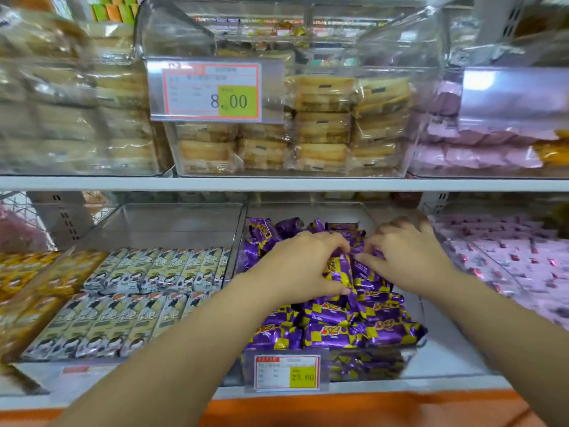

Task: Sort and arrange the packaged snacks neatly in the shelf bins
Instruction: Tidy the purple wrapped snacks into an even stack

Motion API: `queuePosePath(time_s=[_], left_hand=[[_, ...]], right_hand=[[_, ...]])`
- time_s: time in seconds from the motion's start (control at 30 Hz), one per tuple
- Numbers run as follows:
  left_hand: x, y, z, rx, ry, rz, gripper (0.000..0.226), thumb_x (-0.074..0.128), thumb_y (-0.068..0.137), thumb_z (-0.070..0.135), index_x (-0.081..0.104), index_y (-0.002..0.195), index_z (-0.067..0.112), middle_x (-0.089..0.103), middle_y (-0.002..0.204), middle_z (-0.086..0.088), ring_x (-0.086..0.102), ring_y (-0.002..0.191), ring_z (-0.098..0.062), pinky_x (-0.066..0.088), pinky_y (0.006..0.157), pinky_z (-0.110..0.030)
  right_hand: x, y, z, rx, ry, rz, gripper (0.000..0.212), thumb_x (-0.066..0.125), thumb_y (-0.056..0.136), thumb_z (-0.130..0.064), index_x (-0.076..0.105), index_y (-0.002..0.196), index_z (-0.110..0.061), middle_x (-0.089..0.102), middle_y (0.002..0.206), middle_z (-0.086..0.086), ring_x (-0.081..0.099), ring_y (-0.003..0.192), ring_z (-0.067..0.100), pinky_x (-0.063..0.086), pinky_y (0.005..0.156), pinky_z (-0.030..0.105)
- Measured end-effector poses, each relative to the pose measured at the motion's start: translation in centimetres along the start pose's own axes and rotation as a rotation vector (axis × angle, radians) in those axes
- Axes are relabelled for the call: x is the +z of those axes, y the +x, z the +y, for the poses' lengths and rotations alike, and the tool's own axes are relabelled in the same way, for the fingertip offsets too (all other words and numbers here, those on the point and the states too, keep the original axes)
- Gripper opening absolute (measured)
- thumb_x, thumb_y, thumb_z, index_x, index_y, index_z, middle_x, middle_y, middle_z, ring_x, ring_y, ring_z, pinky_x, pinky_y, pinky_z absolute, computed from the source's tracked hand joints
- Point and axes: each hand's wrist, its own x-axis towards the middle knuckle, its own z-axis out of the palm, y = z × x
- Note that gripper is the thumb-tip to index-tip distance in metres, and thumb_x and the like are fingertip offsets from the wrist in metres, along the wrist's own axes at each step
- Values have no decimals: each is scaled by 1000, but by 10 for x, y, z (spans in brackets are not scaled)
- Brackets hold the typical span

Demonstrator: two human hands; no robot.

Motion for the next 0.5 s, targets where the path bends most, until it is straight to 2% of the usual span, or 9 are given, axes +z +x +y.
queuePosePath(time_s=[0.1,0.17,0.2,0.27,0.37,0.5], left_hand=[[11,8,10,-17,-83,-44,55,72,77,48,45,119,25,46,88,12,48,96,-16,39,74,-30],[14,11,19,-6,-136,-26,51,73,77,47,45,112,22,41,80,14,44,82,-14,32,66,-30],[16,12,23,5,-158,-12,49,74,76,47,46,108,21,43,83,13,42,81,-13,31,65,-30],[20,16,31,32,-194,16,47,76,74,45,48,101,19,45,97,6,44,85,-13,37,71,-31],[28,18,37,74,-269,8,41,78,73,42,57,96,15,43,106,1,50,90,-14,43,84,-30],[30,15,33,128,-272,-90,40,70,81,41,65,113,17,48,121,2,48,110,-10,33,96,-17]], right_hand=[[-3,-5,14,-70,76,-52,28,40,95,-47,63,110,-40,52,125,-19,34,126,14,19,108,45],[-1,-10,26,-103,170,-40,26,46,95,-36,64,113,-38,52,127,-21,35,127,16,21,109,44],[2,-12,30,-114,242,-3,24,50,93,-30,66,110,-35,57,124,-17,41,125,18,25,107,44],[5,-16,37,-121,363,68,20,58,89,-21,71,102,-28,65,112,-8,51,115,26,33,101,46],[6,-19,40,-104,419,72,20,59,89,-16,72,102,-23,68,108,-2,55,110,28,36,98,45],[3,-20,33,-119,452,65,21,56,91,-17,71,105,-23,67,108,-4,54,109,24,36,99,40]])
